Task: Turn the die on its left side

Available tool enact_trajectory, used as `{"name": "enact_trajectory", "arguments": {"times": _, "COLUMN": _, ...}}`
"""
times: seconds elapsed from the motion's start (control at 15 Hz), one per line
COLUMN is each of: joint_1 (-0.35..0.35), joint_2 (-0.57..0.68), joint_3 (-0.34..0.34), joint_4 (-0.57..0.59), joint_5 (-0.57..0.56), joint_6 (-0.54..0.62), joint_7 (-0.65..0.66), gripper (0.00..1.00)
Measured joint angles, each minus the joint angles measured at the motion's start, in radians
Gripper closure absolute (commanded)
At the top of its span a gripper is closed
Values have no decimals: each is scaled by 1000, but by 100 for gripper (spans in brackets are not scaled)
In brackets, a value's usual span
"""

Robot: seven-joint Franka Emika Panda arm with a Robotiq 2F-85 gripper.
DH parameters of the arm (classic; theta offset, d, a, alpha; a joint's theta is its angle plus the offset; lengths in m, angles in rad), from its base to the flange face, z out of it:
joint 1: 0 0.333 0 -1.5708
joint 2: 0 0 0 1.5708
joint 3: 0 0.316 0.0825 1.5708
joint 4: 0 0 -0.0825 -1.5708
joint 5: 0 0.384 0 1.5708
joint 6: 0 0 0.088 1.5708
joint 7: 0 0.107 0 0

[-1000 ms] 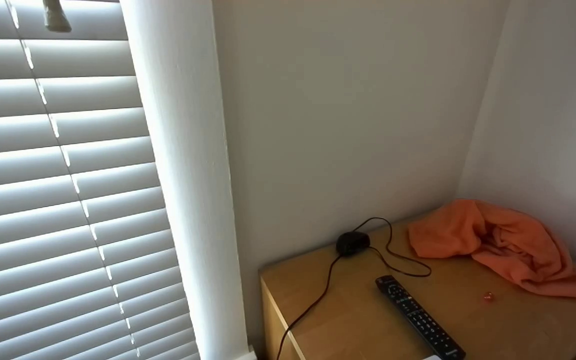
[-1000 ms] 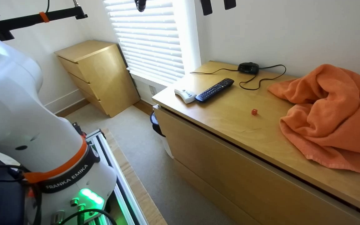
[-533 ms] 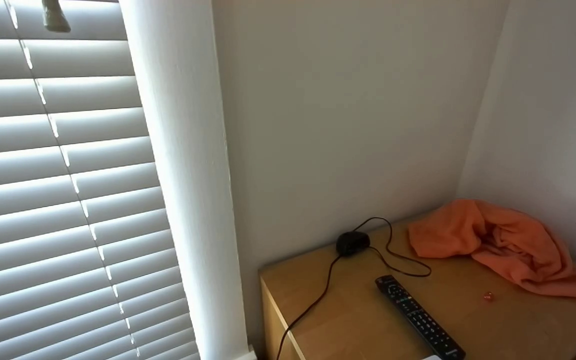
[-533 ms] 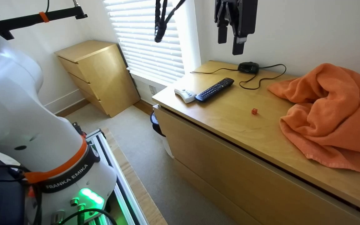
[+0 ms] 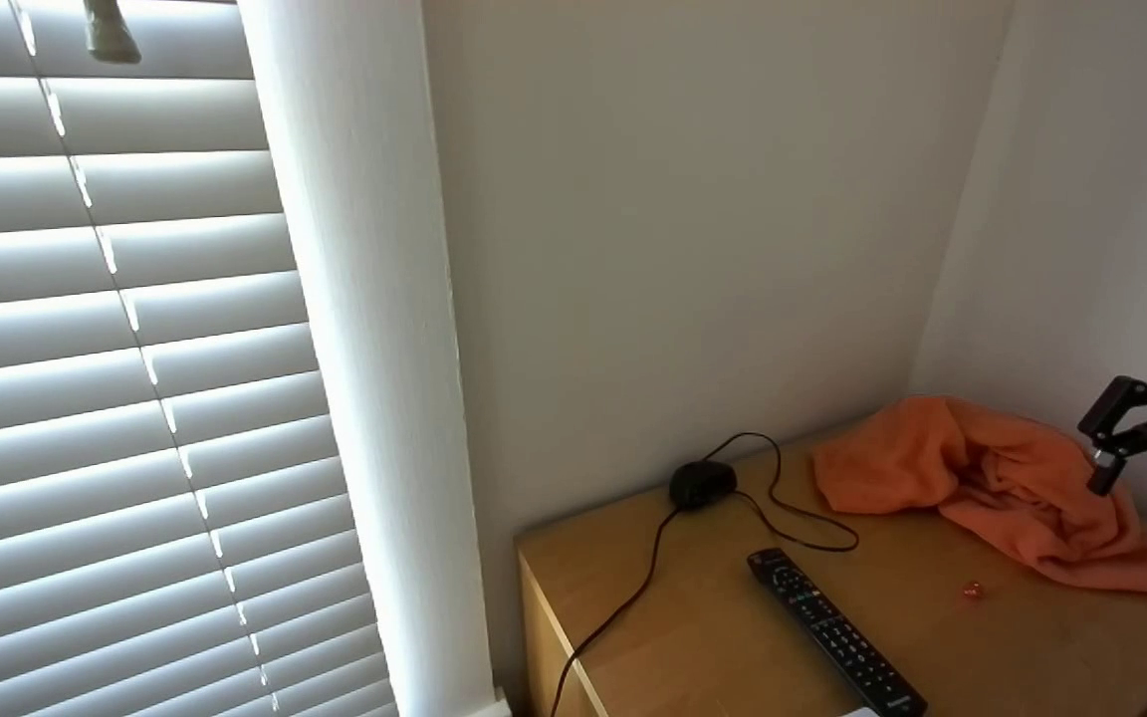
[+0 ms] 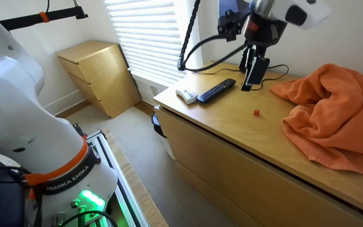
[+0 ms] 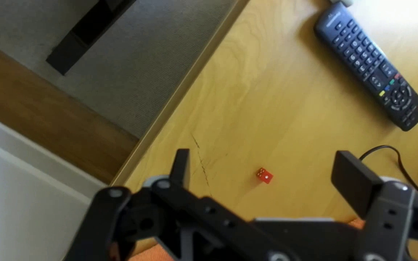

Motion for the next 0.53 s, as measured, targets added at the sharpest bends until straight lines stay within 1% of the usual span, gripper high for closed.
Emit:
{"name": "enact_trajectory", "arguments": {"times": 0.2, "joint_1": -18, "joint_2": 100, "joint_3": -8, "joint_4": 42, "joint_5": 135, "joint_6": 12, "joint_7": 16, "gripper": 0}}
{"name": "enact_trajectory", "arguments": {"times": 0.27, "joint_1": -24, "joint_2": 126, "joint_3": -9, "joint_4": 54, "joint_5": 162, "joint_6": 17, "joint_7": 21, "gripper": 0}}
{"name": "enact_trajectory", "arguments": {"times": 0.53, "joint_1": -29, "joint_2": 156, "joint_3": -9, "joint_4": 76, "joint_5": 182, "joint_6": 18, "joint_7": 30, "gripper": 0}}
